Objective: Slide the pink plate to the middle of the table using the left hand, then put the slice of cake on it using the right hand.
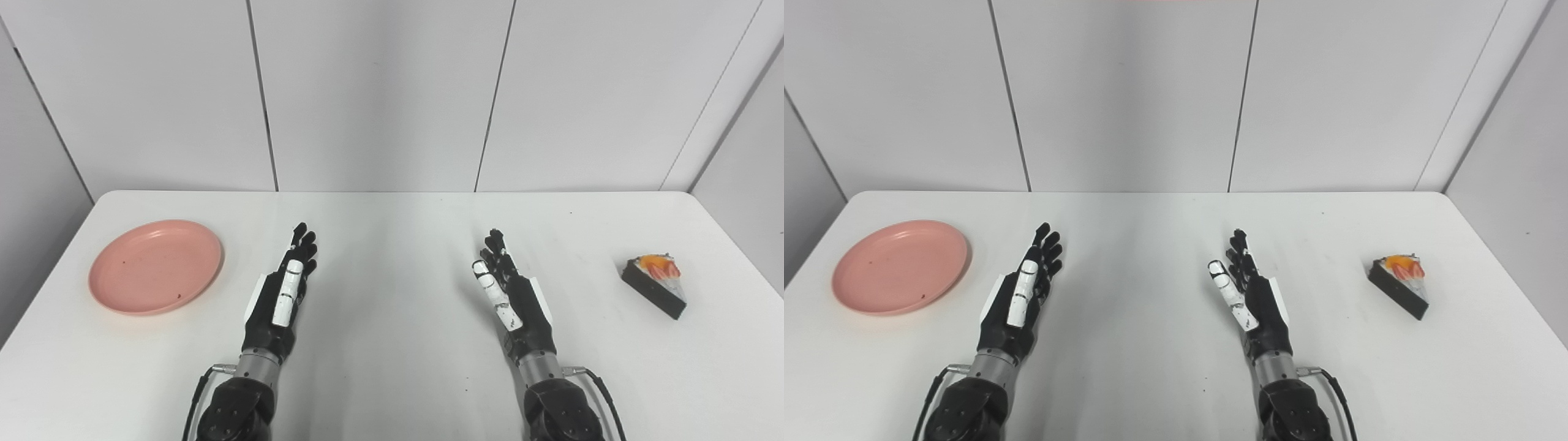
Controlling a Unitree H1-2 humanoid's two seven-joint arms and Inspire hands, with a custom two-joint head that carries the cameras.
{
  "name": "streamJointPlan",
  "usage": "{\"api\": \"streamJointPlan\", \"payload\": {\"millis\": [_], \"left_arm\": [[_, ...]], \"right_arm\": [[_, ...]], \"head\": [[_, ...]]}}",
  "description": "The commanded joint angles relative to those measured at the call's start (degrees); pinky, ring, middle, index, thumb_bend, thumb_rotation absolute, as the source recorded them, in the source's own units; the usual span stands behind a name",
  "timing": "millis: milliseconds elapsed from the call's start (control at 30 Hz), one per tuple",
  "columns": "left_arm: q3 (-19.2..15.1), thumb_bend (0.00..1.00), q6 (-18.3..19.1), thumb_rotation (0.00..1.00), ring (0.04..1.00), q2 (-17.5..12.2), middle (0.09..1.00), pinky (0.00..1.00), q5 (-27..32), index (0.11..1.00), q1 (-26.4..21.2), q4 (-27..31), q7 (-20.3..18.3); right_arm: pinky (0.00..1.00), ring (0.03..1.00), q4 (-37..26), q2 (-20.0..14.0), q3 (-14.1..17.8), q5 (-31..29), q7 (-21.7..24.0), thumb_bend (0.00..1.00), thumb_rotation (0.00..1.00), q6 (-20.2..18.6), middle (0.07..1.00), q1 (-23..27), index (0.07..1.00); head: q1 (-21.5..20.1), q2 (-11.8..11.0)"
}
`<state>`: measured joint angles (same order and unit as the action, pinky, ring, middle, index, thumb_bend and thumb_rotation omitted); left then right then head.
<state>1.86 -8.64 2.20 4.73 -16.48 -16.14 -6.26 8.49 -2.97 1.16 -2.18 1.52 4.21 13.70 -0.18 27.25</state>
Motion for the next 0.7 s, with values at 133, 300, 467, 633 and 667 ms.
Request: {"api": "streamJointPlan", "payload": {"millis": [133, 300, 467, 633, 667], "left_arm": [[-0.34, 0.59, -0.6, 0.96, 1.0, -0.25, 1.0, 1.0, 0.21, 1.0, 2.58, -1.88, 0.03], [-0.26, 0.59, -1.36, 0.96, 1.0, -0.36, 1.0, 1.0, 0.05, 1.0, 2.33, -2.69, -0.12], [-0.29, 0.6, -1.11, 0.96, 1.0, -0.35, 1.0, 1.0, 0.27, 1.0, 2.3, -2.73, -0.24], [-0.04, 0.59, -1.59, 0.97, 1.0, -0.53, 1.0, 1.0, -0.52, 1.0, 2.38, -2.68, 0.03], [-0.13, 0.59, -1.6, 0.96, 1.0, -0.46, 1.0, 1.0, -0.25, 1.0, 2.36, -2.7, -0.07]], "right_arm": [[1.0, 0.971, 0.34, 0.23, -0.14, 0.36, 0.06, 0.59, 0.76, 1.26, 0.989, -0.22, 1.0], [1.0, 0.974, 0.3, 0.23, -0.06, -0.11, 0.36, 0.58, 0.76, 0.98, 0.991, -0.15, 1.0], [1.0, 0.972, 0.45, 0.23, 0.0, -0.28, 0.3, 0.59, 0.75, 1.05, 0.988, -0.08, 1.0], [1.0, 0.977, 0.66, 0.26, 0.1, -0.65, 0.44, 0.6, 0.75, 0.91, 0.99, 0.04, 1.0], [1.0, 0.975, 0.73, 0.29, 0.1, -0.54, 0.32, 0.6, 0.74, 1.01, 0.989, 0.08, 1.0]], "head": [[0.04, 0.02], [0.16, 0.04], [0.16, 0.01], [0.16, 0.01], [0.16, 0.01]]}}
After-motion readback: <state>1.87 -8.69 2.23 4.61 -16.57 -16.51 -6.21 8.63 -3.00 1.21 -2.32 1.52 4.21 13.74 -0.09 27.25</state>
